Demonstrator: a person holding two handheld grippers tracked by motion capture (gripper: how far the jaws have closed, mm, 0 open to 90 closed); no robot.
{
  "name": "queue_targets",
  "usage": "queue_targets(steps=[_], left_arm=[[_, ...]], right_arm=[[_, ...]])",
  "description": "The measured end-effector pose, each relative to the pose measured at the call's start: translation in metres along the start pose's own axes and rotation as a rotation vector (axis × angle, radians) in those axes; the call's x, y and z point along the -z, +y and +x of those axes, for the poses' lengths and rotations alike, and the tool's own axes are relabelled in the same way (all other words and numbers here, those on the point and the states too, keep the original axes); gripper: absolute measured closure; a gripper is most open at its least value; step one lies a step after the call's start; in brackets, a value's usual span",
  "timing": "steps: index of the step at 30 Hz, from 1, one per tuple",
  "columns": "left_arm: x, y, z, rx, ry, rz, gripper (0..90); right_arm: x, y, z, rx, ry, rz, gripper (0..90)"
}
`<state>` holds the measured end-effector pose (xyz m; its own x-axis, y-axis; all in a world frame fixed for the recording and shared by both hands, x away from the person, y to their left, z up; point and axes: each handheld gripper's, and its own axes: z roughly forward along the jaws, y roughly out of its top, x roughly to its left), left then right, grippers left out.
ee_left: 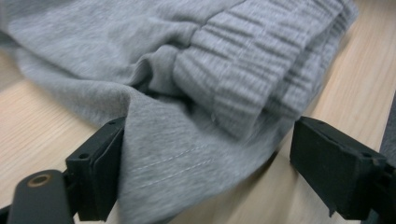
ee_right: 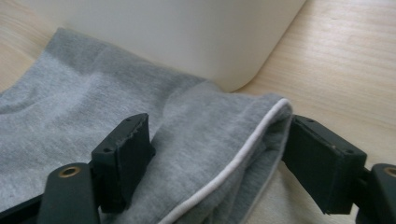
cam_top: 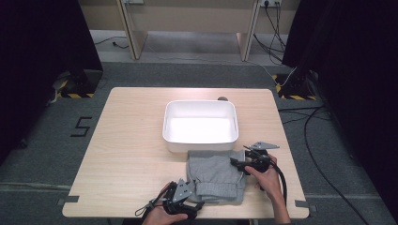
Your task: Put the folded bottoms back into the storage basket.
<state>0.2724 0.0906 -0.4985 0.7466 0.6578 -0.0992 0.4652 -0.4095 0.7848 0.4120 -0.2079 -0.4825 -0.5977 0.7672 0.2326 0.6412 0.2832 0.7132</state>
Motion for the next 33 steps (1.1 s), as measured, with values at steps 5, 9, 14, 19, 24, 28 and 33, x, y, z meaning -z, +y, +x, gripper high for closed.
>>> queue_targets(steps=[5,9,14,19,24,28,33], left_arm=[[-0.005,0.004,-0.002,0.029,-0.017,-0.011,16.9],[-0.005,0.008,-0.002,0.046,-0.028,-0.017,27.8],[-0.004,0.009,0.0,0.049,-0.032,-0.026,47.5],[-0.002,0.009,0.001,0.046,-0.049,-0.034,59.0],[0.001,0.011,0.001,0.007,-0.076,-0.046,64.5],[0.003,0.012,0.001,0.008,-0.085,-0.051,65.2],[0.01,0.017,-0.002,0.015,-0.118,-0.069,65.7]], right_arm=[[-0.004,-0.001,0.003,0.024,0.005,0.014,33.2],[-0.005,-0.001,0.006,0.025,0.004,0.019,38.5],[-0.004,-0.002,0.009,0.031,0.013,0.009,51.8],[-0.002,-0.002,0.015,0.05,0.003,0.002,60.0],[0.002,-0.003,0.02,0.058,-0.005,-0.014,63.8],[0.009,-0.004,0.025,0.061,-0.018,-0.036,64.4],[0.021,-0.006,0.031,0.066,-0.009,-0.056,64.7]])
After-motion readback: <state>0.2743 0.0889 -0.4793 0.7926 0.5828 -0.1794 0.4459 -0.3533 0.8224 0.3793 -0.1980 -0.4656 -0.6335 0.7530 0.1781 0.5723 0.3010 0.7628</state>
